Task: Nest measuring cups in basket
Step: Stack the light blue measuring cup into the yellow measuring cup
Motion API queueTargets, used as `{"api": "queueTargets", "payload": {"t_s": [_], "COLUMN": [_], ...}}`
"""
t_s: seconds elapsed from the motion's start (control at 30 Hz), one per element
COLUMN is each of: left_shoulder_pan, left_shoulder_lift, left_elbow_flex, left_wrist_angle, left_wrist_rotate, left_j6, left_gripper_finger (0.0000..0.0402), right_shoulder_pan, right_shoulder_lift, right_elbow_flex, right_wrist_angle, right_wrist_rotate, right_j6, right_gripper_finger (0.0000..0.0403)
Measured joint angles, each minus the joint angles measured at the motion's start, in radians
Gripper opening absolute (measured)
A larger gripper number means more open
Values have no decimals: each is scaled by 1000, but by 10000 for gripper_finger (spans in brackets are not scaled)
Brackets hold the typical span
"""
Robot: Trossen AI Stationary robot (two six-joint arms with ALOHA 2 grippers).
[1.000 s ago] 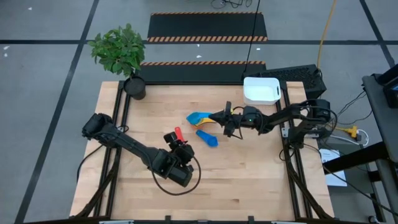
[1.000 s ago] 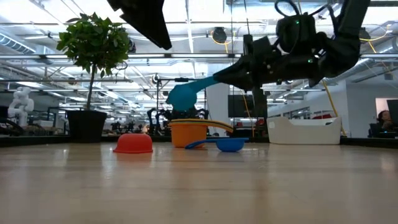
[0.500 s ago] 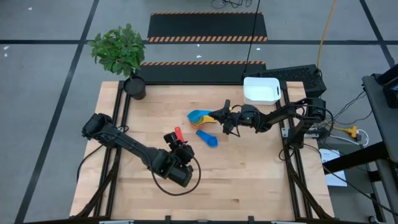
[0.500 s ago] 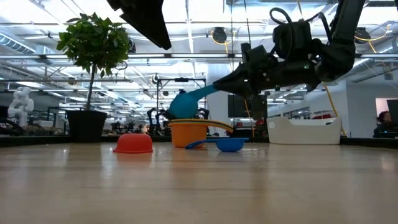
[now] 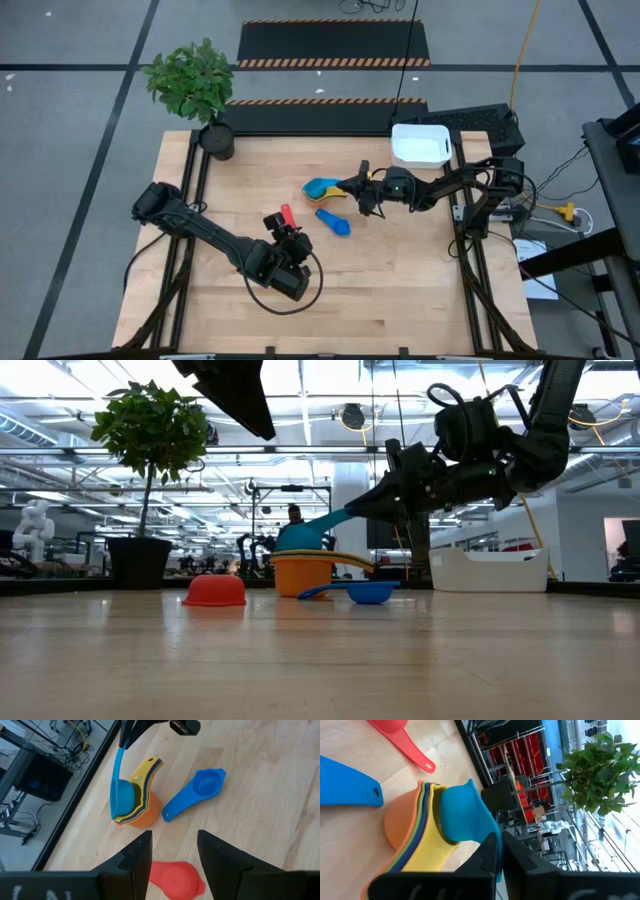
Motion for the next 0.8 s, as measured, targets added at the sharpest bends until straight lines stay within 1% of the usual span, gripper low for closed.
{"api": "queueTargets", "payload": {"t_s": [0.1, 0.2, 0.5, 0.8], "left_shoulder_pan": [0, 0, 0, 0], "left_shoulder_lift": [0, 0, 0, 0], "left_elbow_flex": [0, 0, 0, 0], "left_wrist_angle": [0, 0, 0, 0], "left_wrist_rotate": [0, 0, 0, 0], "left_j6": [0, 0, 0, 0], "left_gripper_finger": [161, 161, 161, 161], "right_shoulder_pan": [0, 0, 0, -1], "right_shoulder_lift": [0, 0, 0, 0], "right_elbow_flex": [0, 0, 0, -1], "right_wrist_angle": [-1, -3, -3, -3], "right_wrist_rotate": [0, 0, 0, 0], "right_j6": [14, 26, 54, 165], "right_gripper_finger": [1, 12, 80, 135]}}
